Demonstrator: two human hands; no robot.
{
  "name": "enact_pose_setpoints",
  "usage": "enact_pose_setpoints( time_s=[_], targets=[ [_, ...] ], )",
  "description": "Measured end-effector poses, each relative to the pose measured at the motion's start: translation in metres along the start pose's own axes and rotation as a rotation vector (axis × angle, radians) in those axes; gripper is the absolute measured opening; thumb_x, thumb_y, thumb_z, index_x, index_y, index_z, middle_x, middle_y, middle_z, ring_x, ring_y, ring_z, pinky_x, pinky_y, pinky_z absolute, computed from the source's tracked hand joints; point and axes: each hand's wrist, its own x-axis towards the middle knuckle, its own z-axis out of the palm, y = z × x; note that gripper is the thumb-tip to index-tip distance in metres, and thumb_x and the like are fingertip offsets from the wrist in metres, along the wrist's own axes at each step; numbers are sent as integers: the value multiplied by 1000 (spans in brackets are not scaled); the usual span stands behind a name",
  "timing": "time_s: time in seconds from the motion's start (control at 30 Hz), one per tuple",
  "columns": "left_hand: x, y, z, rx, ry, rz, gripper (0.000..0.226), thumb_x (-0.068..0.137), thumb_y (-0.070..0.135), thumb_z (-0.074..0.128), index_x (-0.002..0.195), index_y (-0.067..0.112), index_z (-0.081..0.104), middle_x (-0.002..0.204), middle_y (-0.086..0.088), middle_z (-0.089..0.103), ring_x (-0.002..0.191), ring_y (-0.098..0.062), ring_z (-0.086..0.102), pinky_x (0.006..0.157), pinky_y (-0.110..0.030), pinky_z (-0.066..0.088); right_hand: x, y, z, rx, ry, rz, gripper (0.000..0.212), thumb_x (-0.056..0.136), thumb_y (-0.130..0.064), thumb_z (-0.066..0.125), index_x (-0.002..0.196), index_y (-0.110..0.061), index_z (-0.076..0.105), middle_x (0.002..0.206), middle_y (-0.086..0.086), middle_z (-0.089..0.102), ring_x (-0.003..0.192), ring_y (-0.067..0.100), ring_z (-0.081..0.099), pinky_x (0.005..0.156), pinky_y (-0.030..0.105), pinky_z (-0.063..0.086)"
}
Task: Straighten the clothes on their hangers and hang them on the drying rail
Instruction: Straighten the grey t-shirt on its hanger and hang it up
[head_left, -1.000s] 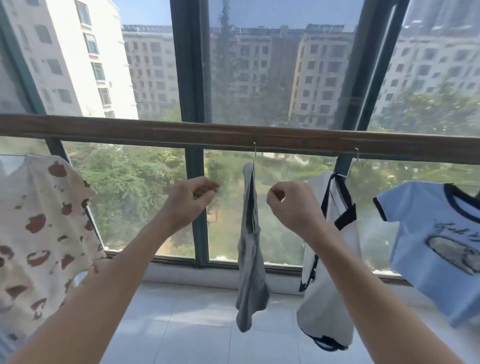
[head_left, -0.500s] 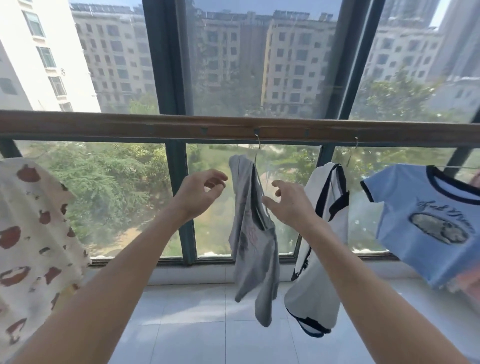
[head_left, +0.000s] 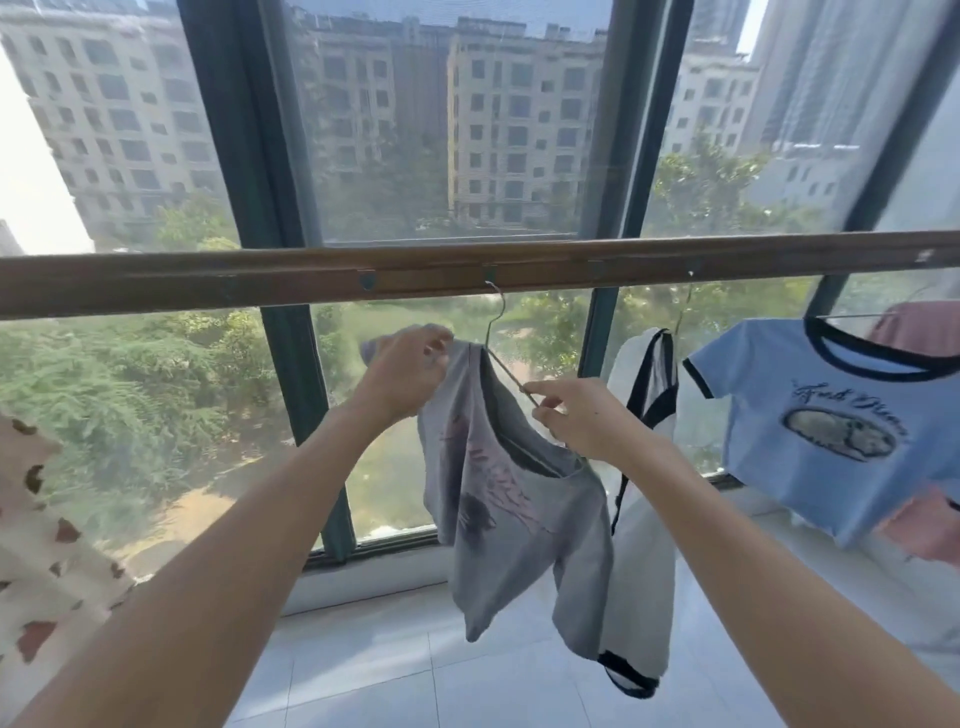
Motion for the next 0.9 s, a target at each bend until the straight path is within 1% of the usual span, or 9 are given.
enact_pose_setpoints(
  time_s=[0.07,0.13,0.27,0.37,0.47,0.6,0.73,0.8,0.9],
  targets=[
    [17,-5,5,52,-13,61,38,91,17,57,128,13,58,124,-8,63,118,-24,56,104,-40,41,0,-2,-1,1,16,32,39,99,-20,55,138,-27,57,100,-8,66,81,15,67,78,27,51],
    [28,-9,7,78,-60,147,36,92,18,59,127,12,60,128,-9,63,121,-26,56,105,-41,41,-1,-6,-4,-6,41,51,38,98,-17,57,135,-25,60,96,-9,66,85,16,66,82,29,52],
    [35,-18,9,24,-138,325,23,91,14,61,111,15,70,106,-4,73,97,-22,68,88,-38,54,-7,-12,-1,-54,103,97,35,98,-16,57,131,-26,63,101,-4,68,83,16,63,79,27,49],
    [37,-24,12,-12,-136,382,22,89,2,61,107,8,73,100,-10,74,92,-25,68,86,-28,50,-16,-11,0,-20,134,159,33,99,-20,56,131,-25,63,99,-3,68,83,17,66,72,23,50],
    [41,-26,13,-57,-138,360,23,89,-2,60,107,6,73,101,-11,73,92,-23,66,84,-24,46,-27,-5,1,15,115,253,33,97,-22,59,130,-24,62,96,-7,65,84,16,64,68,22,50],
    [46,-26,12,-69,-148,329,25,90,-4,57,108,5,72,105,-10,72,90,-13,58,84,-18,40,-41,4,-4,-148,-24,339,34,89,-23,70,123,-21,66,101,-3,66,92,18,63,77,28,51],
    [48,-34,13,-49,-151,309,27,91,-4,54,109,5,71,107,-10,70,95,-20,61,84,-21,40,-46,10,-5,-195,-18,364,27,87,-2,62,105,-18,73,93,2,71,86,20,66,61,21,49],
    [47,-37,13,-47,-150,297,28,91,-4,53,111,6,70,108,-10,69,95,-19,60,85,-21,40,-46,11,-5,-197,-7,366,17,88,-7,66,98,-18,73,89,2,70,79,17,64,57,19,45],
    [44,-41,10,-33,-148,307,29,90,-4,52,110,8,70,104,-11,68,97,-25,62,86,-29,46,-42,12,-3,-204,-4,364,7,87,-13,71,91,-18,72,84,2,66,72,14,62,62,23,47]
  ],
)
